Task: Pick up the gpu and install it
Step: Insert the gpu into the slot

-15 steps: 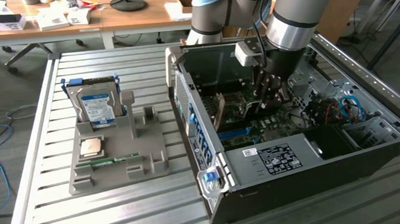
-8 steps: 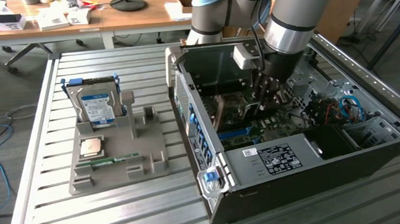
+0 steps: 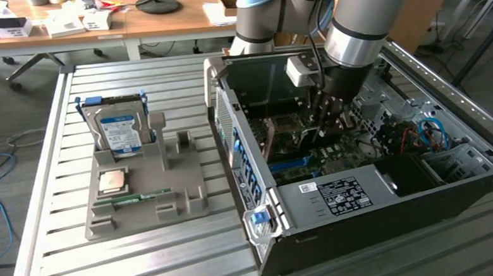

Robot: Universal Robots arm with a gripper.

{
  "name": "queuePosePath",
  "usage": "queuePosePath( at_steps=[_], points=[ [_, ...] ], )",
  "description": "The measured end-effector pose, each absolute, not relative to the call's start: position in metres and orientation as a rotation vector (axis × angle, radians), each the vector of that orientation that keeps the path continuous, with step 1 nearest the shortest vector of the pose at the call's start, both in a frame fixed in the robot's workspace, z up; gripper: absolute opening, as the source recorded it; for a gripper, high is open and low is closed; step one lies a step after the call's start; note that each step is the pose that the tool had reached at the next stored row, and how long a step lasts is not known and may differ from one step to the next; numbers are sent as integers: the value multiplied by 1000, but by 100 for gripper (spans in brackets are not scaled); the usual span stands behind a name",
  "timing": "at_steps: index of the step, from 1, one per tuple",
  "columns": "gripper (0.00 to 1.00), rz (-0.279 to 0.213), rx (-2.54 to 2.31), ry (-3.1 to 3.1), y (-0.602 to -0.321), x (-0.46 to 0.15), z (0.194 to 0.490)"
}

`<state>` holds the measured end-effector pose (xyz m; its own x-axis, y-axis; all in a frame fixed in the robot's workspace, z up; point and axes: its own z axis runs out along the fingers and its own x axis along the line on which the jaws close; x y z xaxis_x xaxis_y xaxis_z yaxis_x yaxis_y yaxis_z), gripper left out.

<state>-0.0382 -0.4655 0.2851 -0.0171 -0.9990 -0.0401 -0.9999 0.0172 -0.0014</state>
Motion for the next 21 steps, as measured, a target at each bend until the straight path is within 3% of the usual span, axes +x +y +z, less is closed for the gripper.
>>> queuePosePath(
  at_steps=[21],
  points=[
    [26,38,-2188,2214,-466,-51,285]
  ],
)
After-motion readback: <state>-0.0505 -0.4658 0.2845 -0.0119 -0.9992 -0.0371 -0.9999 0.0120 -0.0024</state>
